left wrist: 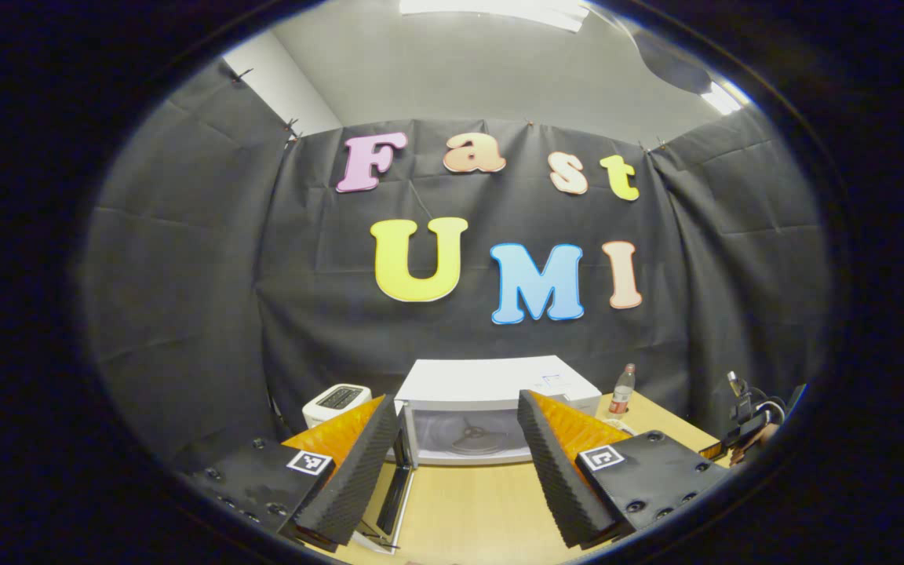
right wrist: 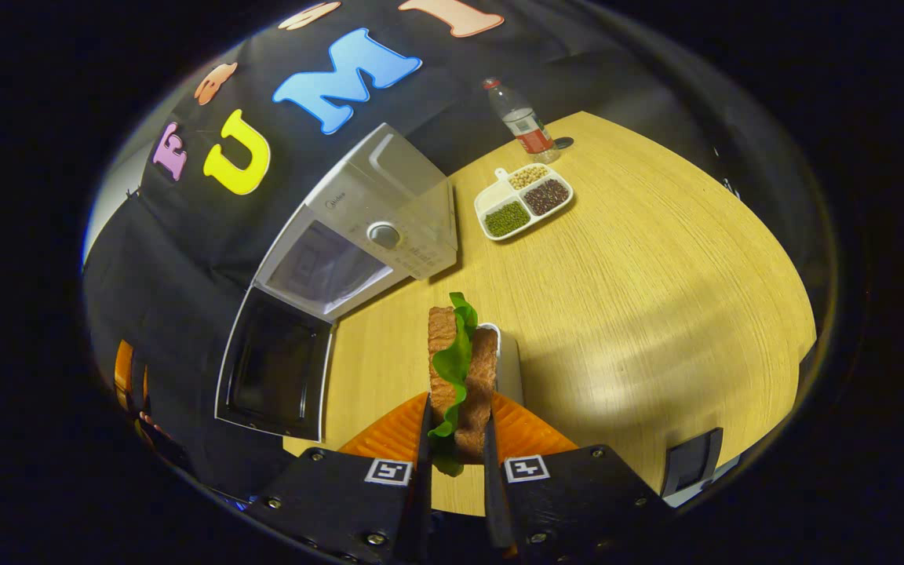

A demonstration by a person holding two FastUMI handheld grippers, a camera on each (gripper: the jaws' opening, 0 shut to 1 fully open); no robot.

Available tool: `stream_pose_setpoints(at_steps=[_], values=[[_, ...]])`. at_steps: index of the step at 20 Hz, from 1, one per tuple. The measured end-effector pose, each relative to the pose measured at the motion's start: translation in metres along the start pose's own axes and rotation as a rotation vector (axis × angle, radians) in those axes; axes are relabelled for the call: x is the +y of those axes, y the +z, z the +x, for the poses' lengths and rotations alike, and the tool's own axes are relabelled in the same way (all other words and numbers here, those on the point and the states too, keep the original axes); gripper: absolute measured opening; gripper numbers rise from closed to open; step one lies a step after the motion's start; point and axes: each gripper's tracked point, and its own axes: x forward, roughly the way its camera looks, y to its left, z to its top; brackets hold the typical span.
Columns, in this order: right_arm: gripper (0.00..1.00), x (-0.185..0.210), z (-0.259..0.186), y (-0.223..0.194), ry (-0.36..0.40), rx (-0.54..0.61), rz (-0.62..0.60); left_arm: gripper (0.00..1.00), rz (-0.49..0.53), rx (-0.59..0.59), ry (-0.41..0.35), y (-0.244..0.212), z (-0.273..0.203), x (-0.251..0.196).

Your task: Open the microwave oven with the left hand, put the food in, and close the microwave oven.

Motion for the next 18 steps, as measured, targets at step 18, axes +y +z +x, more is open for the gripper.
stream_pose_setpoints(at_steps=[18], values=[[0.28,0.211,0.106,0.030,0.319,-0.221,0.276,0.94,-0.028,-0.033,-0.076,0.016,0.039,0.139]])
